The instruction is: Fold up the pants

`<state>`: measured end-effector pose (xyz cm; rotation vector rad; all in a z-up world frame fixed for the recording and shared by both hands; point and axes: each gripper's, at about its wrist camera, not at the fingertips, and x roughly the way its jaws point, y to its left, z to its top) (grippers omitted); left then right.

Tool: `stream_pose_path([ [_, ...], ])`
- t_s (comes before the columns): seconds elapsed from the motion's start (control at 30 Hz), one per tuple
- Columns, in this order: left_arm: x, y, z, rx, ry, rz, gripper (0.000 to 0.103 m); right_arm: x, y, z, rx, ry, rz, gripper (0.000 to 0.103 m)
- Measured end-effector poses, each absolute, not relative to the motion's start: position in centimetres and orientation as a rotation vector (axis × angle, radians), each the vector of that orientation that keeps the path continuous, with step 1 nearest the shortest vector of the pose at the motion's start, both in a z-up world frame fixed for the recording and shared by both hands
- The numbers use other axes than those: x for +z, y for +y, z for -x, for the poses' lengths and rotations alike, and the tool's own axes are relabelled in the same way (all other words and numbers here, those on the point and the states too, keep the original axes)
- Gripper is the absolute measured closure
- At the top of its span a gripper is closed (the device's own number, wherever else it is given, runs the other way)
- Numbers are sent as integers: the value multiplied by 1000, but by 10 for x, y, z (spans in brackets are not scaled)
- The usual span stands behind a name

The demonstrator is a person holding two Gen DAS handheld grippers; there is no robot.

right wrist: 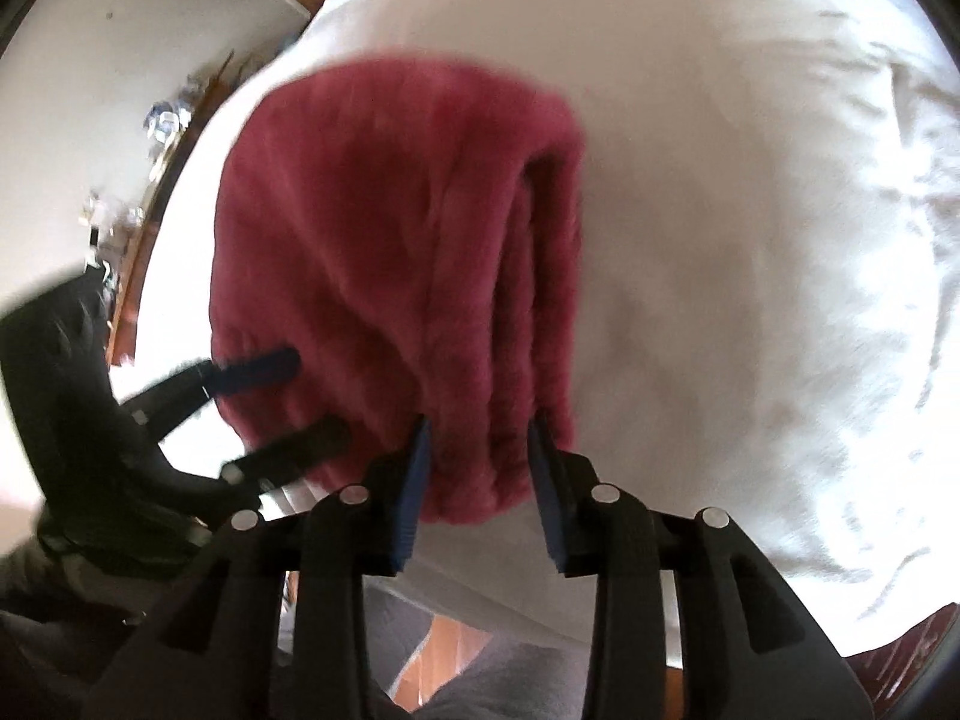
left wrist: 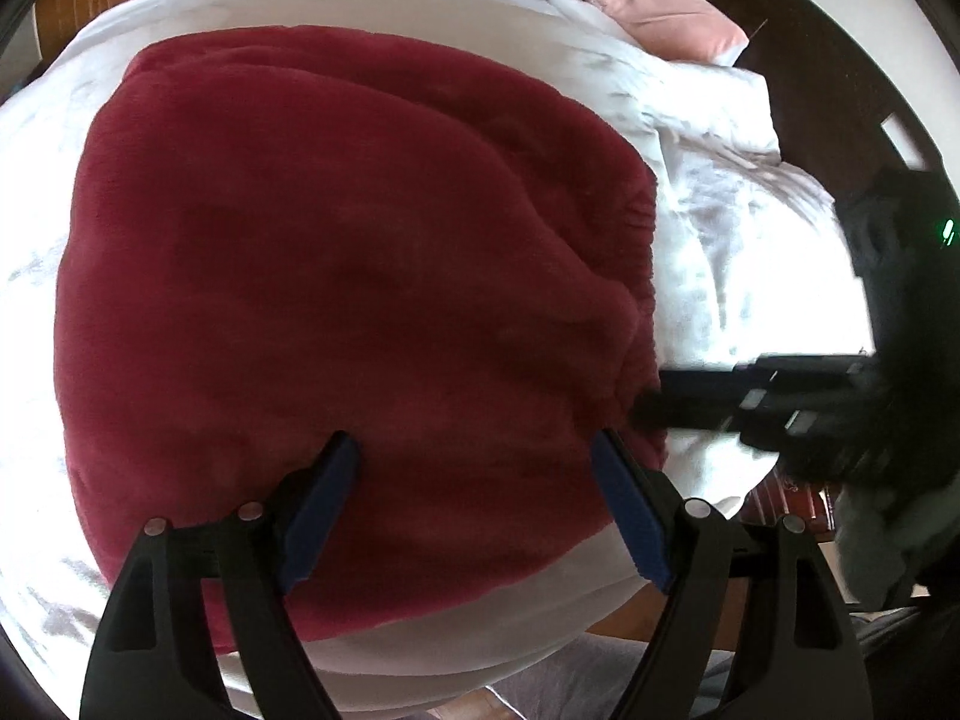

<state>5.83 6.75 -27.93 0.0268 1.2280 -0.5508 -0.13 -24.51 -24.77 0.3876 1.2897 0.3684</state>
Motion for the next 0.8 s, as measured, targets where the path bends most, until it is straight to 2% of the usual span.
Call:
stream_pose_path([
  [0.1,-280,69,-59,-538,1233,-20,23,-228,-266,-12,334,1220,-436,68],
  [0.17,-281,68,-59,-532,1234,-20,23,-217,-271,-23,318,1180,-444,64],
  [0.33,-282,60,-62,-523,1237,-29,21,-199,-269,-57,296,1106,-419,64],
  [0.8,-299,41,-58,-506,1238,-133,20,-265,-262,-104,143,1201,-237,66],
])
